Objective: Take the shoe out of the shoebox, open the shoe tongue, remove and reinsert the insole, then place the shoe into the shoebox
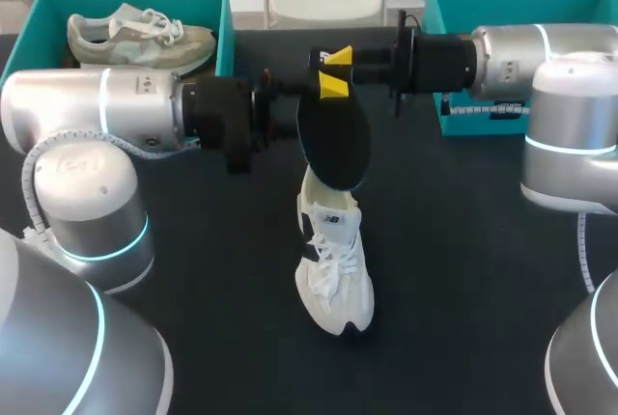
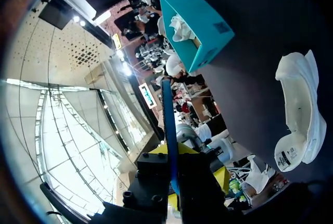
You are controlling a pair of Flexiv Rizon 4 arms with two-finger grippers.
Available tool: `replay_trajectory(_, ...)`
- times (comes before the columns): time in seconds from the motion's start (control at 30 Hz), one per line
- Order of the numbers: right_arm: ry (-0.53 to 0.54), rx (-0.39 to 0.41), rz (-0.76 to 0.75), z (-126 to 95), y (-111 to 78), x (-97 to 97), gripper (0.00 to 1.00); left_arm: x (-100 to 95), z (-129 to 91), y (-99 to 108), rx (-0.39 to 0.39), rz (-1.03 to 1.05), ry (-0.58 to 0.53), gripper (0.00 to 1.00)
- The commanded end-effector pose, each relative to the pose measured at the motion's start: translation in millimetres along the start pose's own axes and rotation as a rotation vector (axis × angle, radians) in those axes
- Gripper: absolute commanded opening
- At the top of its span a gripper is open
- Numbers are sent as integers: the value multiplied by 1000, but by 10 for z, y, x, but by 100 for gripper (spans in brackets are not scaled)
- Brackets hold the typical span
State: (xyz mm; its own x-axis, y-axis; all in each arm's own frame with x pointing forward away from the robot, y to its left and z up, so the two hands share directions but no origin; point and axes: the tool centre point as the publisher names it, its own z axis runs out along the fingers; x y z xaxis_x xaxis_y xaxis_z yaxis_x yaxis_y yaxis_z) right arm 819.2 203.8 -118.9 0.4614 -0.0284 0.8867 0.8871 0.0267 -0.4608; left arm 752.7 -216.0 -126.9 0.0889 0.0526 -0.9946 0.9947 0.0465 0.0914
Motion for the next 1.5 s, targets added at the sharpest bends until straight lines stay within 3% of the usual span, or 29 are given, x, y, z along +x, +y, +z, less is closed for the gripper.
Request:
replay_trajectory(0.03,-3,-2,3,21,3,4,0,26,-32,-12,-1,2,-2,0)
replay_trajectory(0.37,0,2,7,24,21,13,0,44,-52,-2,-10,3,-3,0)
replay_trajectory(0.53,5,-28,-39,41,-58,-41,0,-28,-97,-7,-5,-9,-23,0)
replay_trajectory(0.57,6,-27,-59,37,-75,-38,23,-33,-122,-13,-2,-8,-21,0)
replay_trajectory(0.6,8,-31,-87,26,-97,-41,63,-40,-144,-18,6,-21,-25,0)
replay_trajectory(0.63,-3,-34,-107,14,-123,-39,63,-57,-174,-27,13,-37,-32,0)
replay_trajectory(0.67,-18,-29,-126,6,-142,-22,100,-77,-206,-34,17,-48,-39,0)
replay_trajectory(0.9,-118,-3,-304,-223,-380,-47,100,-102,-406,-76,40,-39,-37,0)
replay_trajectory(1.1,-121,20,-445,-436,-598,-56,100,-80,-520,-12,21,-69,-30,0)
replay_trajectory(1.27,-121,44,-477,-593,-699,-98,100,-96,-582,21,20,-87,-24,0)
replay_trajectory(1.33,-103,85,-471,-600,-701,-81,100,-109,-604,32,18,-79,-17,0)
replay_trajectory(1.5,-103,85,-471,-600,-701,-81,100,-129,-619,42,-2,-65,-11,0)
